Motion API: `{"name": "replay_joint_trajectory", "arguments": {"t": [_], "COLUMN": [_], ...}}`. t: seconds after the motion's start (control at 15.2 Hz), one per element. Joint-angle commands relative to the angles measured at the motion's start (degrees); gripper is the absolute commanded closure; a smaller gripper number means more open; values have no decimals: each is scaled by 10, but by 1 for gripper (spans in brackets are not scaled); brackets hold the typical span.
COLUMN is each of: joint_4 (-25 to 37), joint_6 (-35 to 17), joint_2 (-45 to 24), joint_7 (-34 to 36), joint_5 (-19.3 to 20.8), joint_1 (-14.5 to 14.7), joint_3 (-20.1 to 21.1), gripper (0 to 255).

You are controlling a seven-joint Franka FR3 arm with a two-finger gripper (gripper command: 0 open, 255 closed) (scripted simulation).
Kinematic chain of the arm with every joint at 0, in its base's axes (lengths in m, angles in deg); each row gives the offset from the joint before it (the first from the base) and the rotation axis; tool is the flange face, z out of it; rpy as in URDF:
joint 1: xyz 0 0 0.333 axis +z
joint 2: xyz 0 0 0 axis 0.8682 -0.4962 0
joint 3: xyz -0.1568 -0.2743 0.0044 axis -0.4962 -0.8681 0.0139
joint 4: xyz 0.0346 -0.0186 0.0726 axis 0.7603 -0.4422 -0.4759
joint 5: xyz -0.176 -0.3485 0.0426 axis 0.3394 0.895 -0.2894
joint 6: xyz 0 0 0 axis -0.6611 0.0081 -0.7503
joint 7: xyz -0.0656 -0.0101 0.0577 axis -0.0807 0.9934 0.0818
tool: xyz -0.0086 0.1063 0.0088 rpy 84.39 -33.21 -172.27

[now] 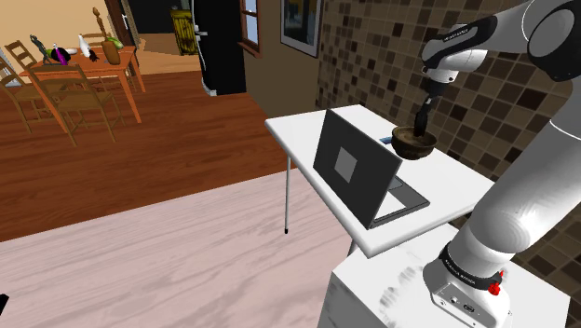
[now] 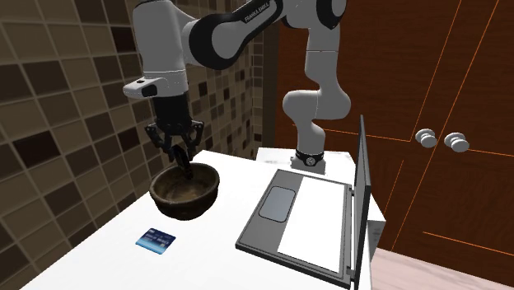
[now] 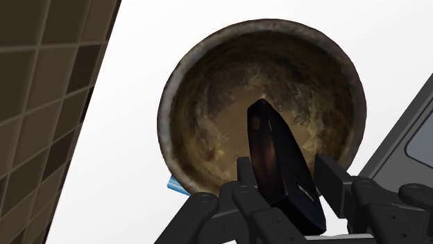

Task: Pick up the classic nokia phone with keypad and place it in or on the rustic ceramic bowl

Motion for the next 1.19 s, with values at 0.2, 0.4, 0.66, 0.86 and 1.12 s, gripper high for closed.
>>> {"name": "replay_joint_trajectory", "arguments": {"t": [0.2,0.4,0.66,0.86,1.12], "joint_4": [0,13,55,55,55], "joint_6": [0,19,71,71,71], "joint_2": [0,7,23,23,23], "joint_7": [0,4,13,13,13], "joint_5": [0,6,17,17,17], "joint_1": [0,0,0,0,0], "joint_3": [0,1,5,5,5], "gripper": [0,0,0,0,0]}}
